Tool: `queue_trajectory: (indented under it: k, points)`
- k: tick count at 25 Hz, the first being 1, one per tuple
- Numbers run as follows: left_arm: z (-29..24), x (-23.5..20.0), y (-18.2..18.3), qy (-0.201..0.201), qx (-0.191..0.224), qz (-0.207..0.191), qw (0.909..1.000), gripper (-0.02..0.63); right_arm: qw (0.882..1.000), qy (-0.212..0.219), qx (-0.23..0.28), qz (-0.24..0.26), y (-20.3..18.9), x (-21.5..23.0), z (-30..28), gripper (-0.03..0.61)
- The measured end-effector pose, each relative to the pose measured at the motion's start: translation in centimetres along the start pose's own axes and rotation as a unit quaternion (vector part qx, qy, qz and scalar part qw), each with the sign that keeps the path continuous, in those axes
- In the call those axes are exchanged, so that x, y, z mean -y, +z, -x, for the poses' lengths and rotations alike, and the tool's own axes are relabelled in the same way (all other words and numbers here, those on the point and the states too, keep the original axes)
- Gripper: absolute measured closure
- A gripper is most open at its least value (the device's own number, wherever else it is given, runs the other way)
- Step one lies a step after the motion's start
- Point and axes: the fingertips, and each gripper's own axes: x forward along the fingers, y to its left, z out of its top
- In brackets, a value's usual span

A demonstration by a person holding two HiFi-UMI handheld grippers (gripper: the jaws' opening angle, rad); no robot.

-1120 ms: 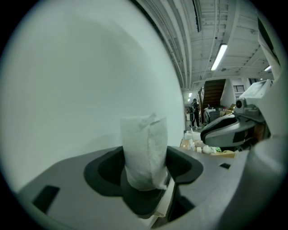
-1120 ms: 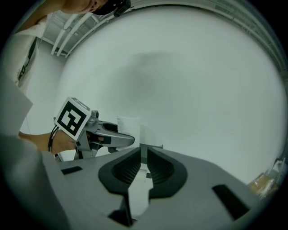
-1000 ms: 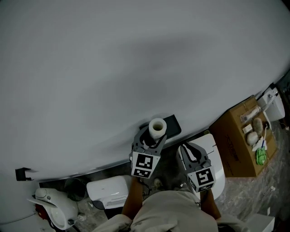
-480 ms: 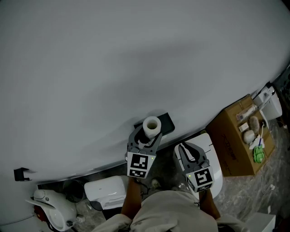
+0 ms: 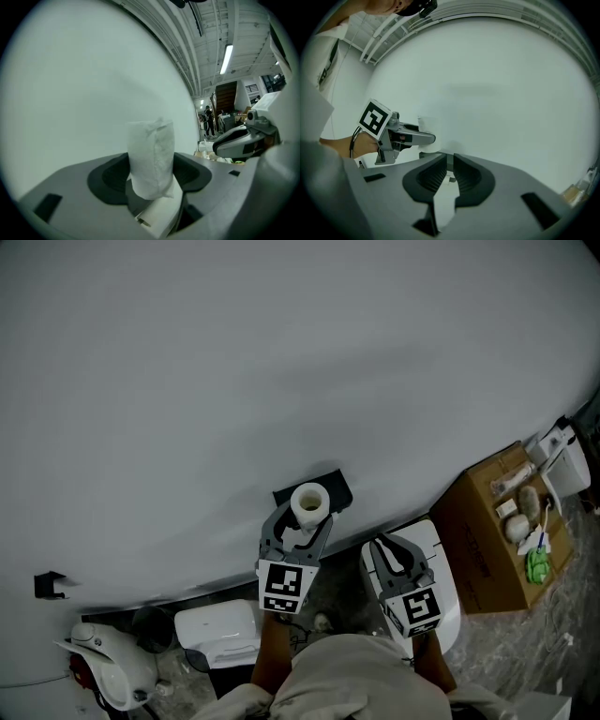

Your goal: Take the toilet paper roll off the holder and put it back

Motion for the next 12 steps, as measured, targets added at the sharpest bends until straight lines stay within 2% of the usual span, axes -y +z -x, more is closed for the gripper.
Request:
queue_trajectory:
  k: [6, 12]
  points:
    - [1.8, 1.7, 0.8, 0.018, 0.008, -0.010, 0.9998, 0.322, 1.000, 0.019, 0.016, 0.005, 0.4, 0.4, 1.4, 0.538]
    - [3.2, 3.6, 0.5, 0.037, -0.001, -0.011, 0.9992, 0.322, 0.999, 0.038, 0.027, 0.002, 0.3, 0.7, 2.8, 0.538]
